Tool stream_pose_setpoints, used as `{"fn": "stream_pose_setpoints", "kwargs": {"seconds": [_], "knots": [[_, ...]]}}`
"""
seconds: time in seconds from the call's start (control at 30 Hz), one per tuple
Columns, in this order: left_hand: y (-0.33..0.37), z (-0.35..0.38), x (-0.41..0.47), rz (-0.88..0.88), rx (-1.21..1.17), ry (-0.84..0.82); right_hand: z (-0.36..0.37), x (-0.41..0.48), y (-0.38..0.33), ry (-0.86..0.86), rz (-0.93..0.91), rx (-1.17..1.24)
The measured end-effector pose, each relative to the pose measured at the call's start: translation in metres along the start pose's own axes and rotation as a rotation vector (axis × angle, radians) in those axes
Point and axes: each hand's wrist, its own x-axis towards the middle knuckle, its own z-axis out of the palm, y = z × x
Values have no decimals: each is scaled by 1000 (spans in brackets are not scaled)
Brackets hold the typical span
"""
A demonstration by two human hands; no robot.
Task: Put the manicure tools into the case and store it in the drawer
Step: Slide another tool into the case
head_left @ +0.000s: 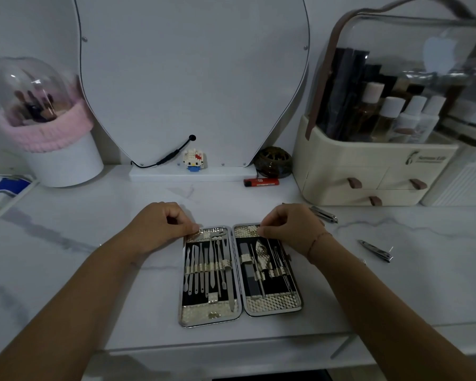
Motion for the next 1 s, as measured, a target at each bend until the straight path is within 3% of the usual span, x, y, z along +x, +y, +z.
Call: {"fn": "stream_pose_setpoints", "kwargs": {"seconds": [0.6,0.8,0.9,1.0], "knots": [[0,1,0,7,-20,-15,-8,-20,8,-43,-75,-164],[-2,-1,-1,20,-31,-1,-24,-35,20,104,-134,-122],[-1,1,-1,23,-41,-4,-52,-50,39,211,-119,-237],[0,1,-1,17,-48,-5,-69,-62,57,205,-64,-394]]}}
